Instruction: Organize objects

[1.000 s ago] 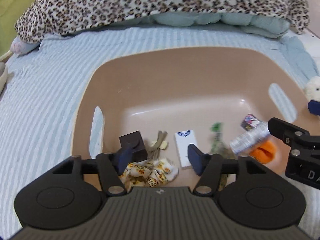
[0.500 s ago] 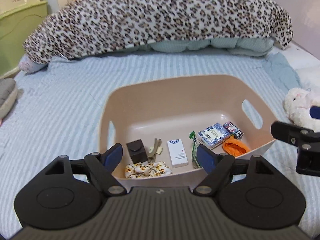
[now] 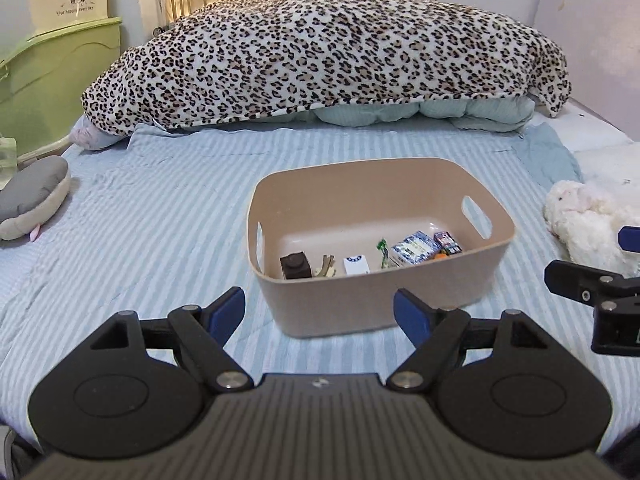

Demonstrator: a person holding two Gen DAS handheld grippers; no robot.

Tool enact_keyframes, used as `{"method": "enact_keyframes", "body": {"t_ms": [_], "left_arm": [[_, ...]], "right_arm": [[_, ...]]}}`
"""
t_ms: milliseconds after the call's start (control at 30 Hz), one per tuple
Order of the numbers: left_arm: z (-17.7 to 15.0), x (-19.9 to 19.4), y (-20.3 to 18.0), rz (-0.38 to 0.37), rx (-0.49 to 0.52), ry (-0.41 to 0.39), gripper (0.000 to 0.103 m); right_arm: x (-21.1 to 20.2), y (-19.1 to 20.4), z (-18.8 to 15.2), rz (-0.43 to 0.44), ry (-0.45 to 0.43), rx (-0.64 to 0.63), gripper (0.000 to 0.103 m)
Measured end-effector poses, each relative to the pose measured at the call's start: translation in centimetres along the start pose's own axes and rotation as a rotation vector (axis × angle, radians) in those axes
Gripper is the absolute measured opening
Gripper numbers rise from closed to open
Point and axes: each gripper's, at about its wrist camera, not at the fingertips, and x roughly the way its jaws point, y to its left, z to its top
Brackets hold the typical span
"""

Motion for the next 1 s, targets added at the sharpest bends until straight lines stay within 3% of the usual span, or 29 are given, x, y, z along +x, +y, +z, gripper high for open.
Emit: {"method": "enact_keyframes", "body": {"t_ms": [1000], "left_arm": [[-8.7, -11.5, -0.1, -0.012, -0.052, -0.079, 0.082]], "right_arm": [[-11.6, 1.2, -8.0, 0.049, -0.011, 0.013, 0.103]]}}
